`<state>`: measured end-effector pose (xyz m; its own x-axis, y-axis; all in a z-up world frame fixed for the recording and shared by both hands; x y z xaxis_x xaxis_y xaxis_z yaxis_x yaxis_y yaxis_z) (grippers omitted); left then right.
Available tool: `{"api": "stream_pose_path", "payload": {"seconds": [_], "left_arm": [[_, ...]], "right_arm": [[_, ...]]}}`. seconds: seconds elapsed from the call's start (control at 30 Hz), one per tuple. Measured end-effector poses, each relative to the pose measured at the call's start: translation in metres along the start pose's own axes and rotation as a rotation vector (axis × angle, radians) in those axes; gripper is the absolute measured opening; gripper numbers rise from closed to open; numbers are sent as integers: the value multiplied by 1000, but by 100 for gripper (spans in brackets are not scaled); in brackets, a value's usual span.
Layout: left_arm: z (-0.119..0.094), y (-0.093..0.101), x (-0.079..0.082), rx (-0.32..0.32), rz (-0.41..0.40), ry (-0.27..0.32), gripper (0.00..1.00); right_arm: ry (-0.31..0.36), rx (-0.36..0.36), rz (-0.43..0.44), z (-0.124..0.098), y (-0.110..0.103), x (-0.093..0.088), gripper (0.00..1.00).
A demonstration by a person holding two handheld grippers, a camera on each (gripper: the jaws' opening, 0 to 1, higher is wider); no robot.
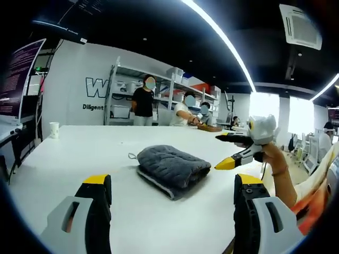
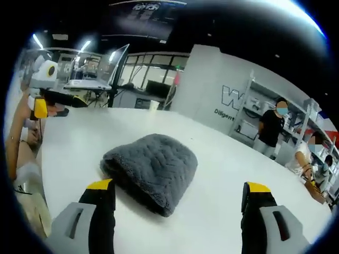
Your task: Open the folded towel by lifting each exposed corner and separating the folded layers until the towel lies flat within the target outline without major curled edges
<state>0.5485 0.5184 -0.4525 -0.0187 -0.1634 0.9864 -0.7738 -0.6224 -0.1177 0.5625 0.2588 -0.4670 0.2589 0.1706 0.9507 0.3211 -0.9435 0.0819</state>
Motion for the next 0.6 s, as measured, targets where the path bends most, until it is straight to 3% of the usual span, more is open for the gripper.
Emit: {"api": "stream_pose_path", "payload": {"seconds": [0.2,0.33,0.6], "left_arm": [[1,-5,-7,14,-2,-26,94],[1,-6,-9,16,-9,-32,94],[3,-2,-9,-6,-7,-37,94]], "right_arm": [[12,32,7,0,-3,-1,99],[-23,45,-24,4,-11,-6,99],[-8,136,-108,15,-56,7,97]]}}
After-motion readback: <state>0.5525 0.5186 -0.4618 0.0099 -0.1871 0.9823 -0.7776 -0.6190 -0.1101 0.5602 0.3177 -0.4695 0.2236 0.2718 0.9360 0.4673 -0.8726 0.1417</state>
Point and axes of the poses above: the point that each gripper's makers call its tool centre point, and the gripper's own axes: z roughly forward along the fingers, y roughly to its right, x roughly out of its top, the point moved 3 cm from there along -z, roughly backward along the fingers, and after that the axes turned 14 degrees about z, right-handed, at the moved point
